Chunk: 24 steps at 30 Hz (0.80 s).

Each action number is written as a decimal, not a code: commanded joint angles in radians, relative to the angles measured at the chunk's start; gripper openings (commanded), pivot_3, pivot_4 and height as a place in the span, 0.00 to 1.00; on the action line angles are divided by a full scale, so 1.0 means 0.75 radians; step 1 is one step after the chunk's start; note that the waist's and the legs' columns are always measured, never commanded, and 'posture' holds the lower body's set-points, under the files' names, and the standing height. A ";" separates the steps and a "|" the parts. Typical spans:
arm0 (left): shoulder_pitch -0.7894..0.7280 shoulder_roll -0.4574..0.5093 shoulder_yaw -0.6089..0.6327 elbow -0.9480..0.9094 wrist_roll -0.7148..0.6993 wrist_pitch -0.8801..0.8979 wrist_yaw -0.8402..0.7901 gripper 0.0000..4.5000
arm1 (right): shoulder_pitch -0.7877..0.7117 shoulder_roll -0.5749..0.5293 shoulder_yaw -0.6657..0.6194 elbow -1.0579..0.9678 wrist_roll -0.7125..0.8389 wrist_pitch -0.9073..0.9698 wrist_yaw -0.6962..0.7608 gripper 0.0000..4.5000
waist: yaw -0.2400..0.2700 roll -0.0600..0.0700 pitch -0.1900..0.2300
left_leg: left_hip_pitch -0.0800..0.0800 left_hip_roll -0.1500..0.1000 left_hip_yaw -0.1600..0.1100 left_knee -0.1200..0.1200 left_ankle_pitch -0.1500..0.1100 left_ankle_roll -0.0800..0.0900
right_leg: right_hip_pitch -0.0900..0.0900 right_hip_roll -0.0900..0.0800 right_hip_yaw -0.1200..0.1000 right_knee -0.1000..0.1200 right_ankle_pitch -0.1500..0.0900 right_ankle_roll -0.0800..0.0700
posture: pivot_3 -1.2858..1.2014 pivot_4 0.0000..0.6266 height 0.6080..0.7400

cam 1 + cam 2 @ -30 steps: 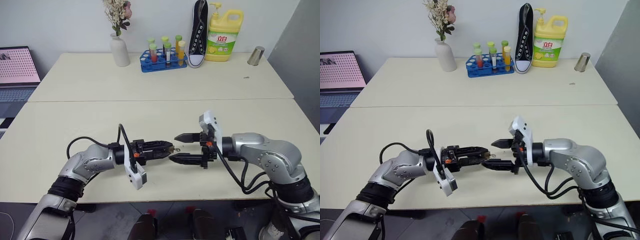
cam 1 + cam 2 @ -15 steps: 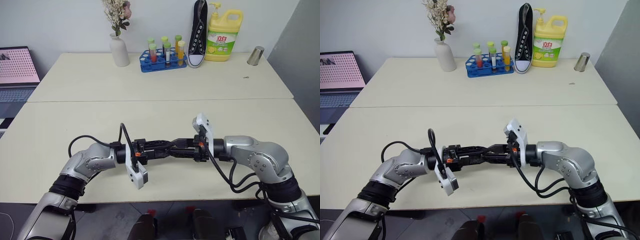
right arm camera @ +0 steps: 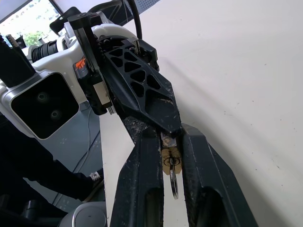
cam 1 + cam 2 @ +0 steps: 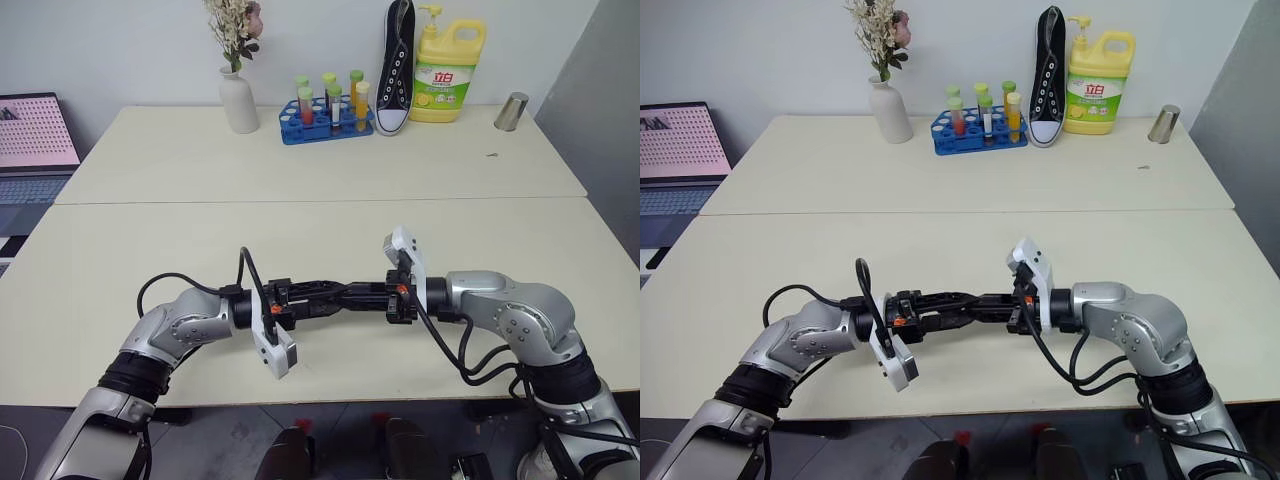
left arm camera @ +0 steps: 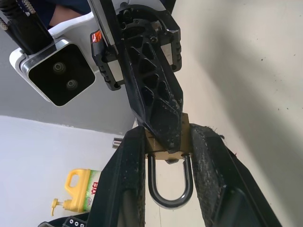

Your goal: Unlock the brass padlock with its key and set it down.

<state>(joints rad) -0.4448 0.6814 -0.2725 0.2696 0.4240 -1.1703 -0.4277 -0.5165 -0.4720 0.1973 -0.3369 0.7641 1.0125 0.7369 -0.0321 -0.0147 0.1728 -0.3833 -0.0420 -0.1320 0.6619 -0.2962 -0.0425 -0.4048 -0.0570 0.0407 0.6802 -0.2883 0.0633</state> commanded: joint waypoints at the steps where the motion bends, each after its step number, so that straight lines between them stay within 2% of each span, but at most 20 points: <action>1: 0.011 0.028 -0.004 -0.028 -0.117 0.032 -0.013 0.38 | -0.020 -0.005 -0.038 -0.015 0.014 -0.029 0.039 0.04 | 0.000 0.000 0.000 | 0.000 0.000 0.000 0.000 0.000 0.000 | 0.000 0.000 0.000 0.000 0.000 0.000 | 0.52 0.24 1.00; 7: 0.107 0.122 0.003 -0.074 -0.247 0.063 -0.077 0.76 | -0.030 -0.015 -0.044 0.004 -0.009 -0.044 0.051 0.04 | -0.004 0.000 0.000 | 0.000 0.001 0.000 0.000 0.000 0.000 | 0.000 0.000 0.000 0.000 0.000 0.000 | 0.52 0.24 1.00; 12: 0.219 0.174 0.032 -0.129 -0.364 0.154 -0.103 0.76 | -0.035 -0.027 -0.050 0.016 -0.027 -0.061 0.059 0.04 | -0.001 0.000 0.000 | 0.000 0.002 0.000 0.000 0.000 0.000 | 0.000 0.000 0.001 0.000 0.000 0.000 | 0.52 0.24 1.00; 16: 0.254 0.171 0.042 -0.129 -0.454 0.260 -0.140 0.56 | -0.038 -0.026 -0.051 0.020 -0.040 -0.068 0.070 0.04 | 0.000 0.000 0.000 | 0.000 0.002 0.000 0.000 0.000 0.000 | 0.000 -0.001 0.000 0.000 0.000 0.000 | 0.52 0.24 1.00; 24: 0.227 0.018 0.075 -0.243 -0.890 0.908 -0.305 0.01 | -0.052 -0.032 -0.043 0.014 -0.050 -0.078 0.098 0.04 | -0.001 0.001 0.000 | 0.000 0.002 0.000 0.001 0.000 0.000 | 0.000 0.000 0.000 0.001 0.000 0.000 | 0.52 0.24 1.00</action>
<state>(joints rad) -0.2543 0.7092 -0.2441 0.1403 -0.1714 -0.5705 -0.6346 -0.5321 -0.4946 0.1804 -0.3023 0.7243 0.9741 0.7944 -0.0330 -0.0142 0.1726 -0.3831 -0.0406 -0.1322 0.6623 -0.2963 -0.0423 -0.4047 -0.0575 0.0410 0.6808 -0.2882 0.0632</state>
